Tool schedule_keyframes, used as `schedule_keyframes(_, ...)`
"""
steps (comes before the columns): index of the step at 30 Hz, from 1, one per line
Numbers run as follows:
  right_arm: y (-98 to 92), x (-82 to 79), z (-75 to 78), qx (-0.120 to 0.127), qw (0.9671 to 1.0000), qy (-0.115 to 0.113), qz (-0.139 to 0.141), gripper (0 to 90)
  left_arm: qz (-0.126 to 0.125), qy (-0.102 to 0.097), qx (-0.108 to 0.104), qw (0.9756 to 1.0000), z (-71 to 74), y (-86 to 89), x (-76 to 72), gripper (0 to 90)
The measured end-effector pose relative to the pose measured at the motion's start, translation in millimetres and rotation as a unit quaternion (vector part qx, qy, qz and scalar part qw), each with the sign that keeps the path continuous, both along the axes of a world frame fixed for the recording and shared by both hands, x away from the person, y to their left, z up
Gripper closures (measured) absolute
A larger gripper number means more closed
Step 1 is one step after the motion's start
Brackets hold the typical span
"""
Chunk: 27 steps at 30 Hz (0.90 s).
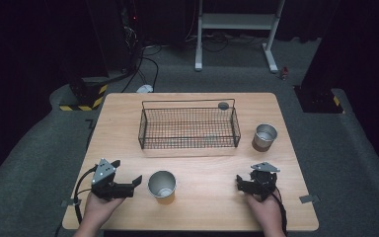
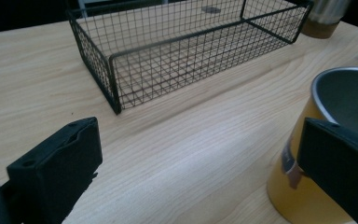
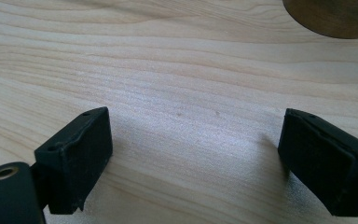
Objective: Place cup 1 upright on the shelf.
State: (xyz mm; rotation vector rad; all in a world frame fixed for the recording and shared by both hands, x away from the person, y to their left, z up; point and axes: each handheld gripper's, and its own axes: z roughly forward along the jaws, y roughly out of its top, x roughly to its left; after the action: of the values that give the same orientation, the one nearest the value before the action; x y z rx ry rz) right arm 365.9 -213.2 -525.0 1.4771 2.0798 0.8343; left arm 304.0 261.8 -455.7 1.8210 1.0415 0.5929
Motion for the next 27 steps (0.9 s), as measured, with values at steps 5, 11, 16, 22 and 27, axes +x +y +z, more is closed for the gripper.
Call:
schedule_keyframes(5,0.0,0.0,0.0,0.000,1.0000,0.000,0.000,9.6,-0.012,-0.014,-0.004,0.9998,8.2,-5.0,-4.9,0.5)
schedule_keyframes(11,0.2,-0.1,0.0,0.001,1.0000,0.001,-0.001,9.7,-0.031,-0.021,-0.017,0.9992,16.0,-12.6,-9.5,0.5)
schedule_keyframes(16,0.0,0.0,0.0,0.000,1.0000,0.000,0.000,9.6,-0.044,-0.025,-0.020,0.9985,20.0,-20.7,-13.5,0.5)
schedule_keyframes(22,0.2,-0.1,0.0,0.001,1.0000,0.001,-0.001,9.6,-0.064,-0.025,-0.023,0.9974,20.5,-31.8,-16.6,0.5)
schedule_keyframes(27,0.0,0.0,0.0,0.000,1.0000,0.000,0.000,9.6,-0.084,-0.019,-0.025,0.9959,18.1,-41.7,-17.6,0.5)
